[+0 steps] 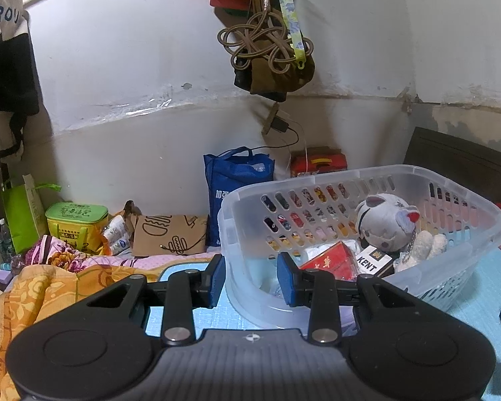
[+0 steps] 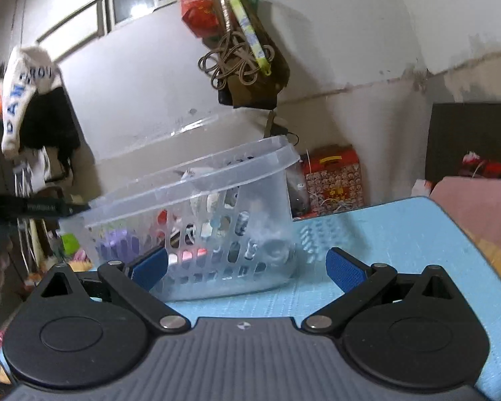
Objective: Organize objects
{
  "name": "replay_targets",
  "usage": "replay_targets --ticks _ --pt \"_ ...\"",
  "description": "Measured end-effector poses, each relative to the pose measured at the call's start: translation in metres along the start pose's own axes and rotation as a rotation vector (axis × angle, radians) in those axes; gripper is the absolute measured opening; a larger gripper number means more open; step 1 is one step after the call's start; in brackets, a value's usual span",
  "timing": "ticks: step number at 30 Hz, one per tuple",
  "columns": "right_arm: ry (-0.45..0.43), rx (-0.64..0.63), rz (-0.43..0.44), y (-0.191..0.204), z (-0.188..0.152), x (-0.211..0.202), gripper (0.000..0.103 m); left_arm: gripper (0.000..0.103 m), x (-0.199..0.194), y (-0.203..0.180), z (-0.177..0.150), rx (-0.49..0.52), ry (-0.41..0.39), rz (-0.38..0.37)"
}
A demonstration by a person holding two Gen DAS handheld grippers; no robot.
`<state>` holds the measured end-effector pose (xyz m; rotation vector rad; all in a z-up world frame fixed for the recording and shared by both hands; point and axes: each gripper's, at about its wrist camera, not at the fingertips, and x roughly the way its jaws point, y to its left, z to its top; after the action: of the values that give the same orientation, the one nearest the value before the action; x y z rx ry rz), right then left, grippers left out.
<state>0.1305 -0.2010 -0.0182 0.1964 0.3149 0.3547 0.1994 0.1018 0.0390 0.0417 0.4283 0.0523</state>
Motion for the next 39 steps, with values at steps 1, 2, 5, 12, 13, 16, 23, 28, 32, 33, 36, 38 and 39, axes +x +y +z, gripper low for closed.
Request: replay_targets --ticks 1,2,5,12,13,16,23,28,32,33,36,38,39 --pt "0.007 0.01 -0.008 -0.002 0.0 0.001 0.103 0.039 0.0 0.0 0.0 0.0 0.0 0.0" --pt "0.023 0.02 -0.022 -0.003 0.0 0.003 0.103 0.039 0.0 0.0 0.0 -0.001 0.0 -0.001" --pt "0.069 0.045 -0.028 -0.006 -0.004 0.008 0.103 0.039 0.0 0.0 0.0 0.003 -0.001 0.001" --pt "0.091 -0.068 -0.039 0.013 -0.013 0.007 0.103 0.039 0.0 0.0 -0.001 0.005 0.0 0.0" --pt "0.091 -0.079 -0.038 0.014 -0.014 0.007 0.103 0.039 0.0 0.0 -0.001 0.006 0.0 0.001" --pt "0.089 -0.085 -0.048 0.017 -0.013 0.007 0.103 0.039 0.0 -0.001 0.0 0.004 0.0 0.0" --pt "0.074 -0.068 -0.055 0.016 -0.012 0.005 0.103 0.039 -0.001 0.0 0.0 0.002 -0.004 0.002" --pt "0.081 -0.076 -0.053 0.019 -0.013 0.007 0.103 0.048 -0.01 0.005 -0.005 -0.01 -0.043 -0.054" --pt "0.066 -0.077 -0.056 0.018 -0.009 0.004 0.103 0.093 -0.036 0.009 -0.012 -0.009 -0.144 -0.062" --pt "0.061 -0.075 -0.054 0.017 -0.007 0.001 0.103 0.097 -0.044 0.012 -0.014 -0.012 -0.171 -0.063" --pt "0.059 -0.063 -0.076 0.017 0.002 -0.007 0.103 0.103 -0.061 0.023 -0.017 -0.057 -0.194 -0.094" --pt "0.044 -0.062 -0.148 0.022 0.011 -0.015 0.103 0.103 -0.068 0.033 -0.017 -0.124 -0.193 -0.136" --pt "0.031 -0.056 -0.19 0.024 0.015 -0.019 0.103 0.103 -0.07 0.037 -0.018 -0.142 -0.182 -0.155"
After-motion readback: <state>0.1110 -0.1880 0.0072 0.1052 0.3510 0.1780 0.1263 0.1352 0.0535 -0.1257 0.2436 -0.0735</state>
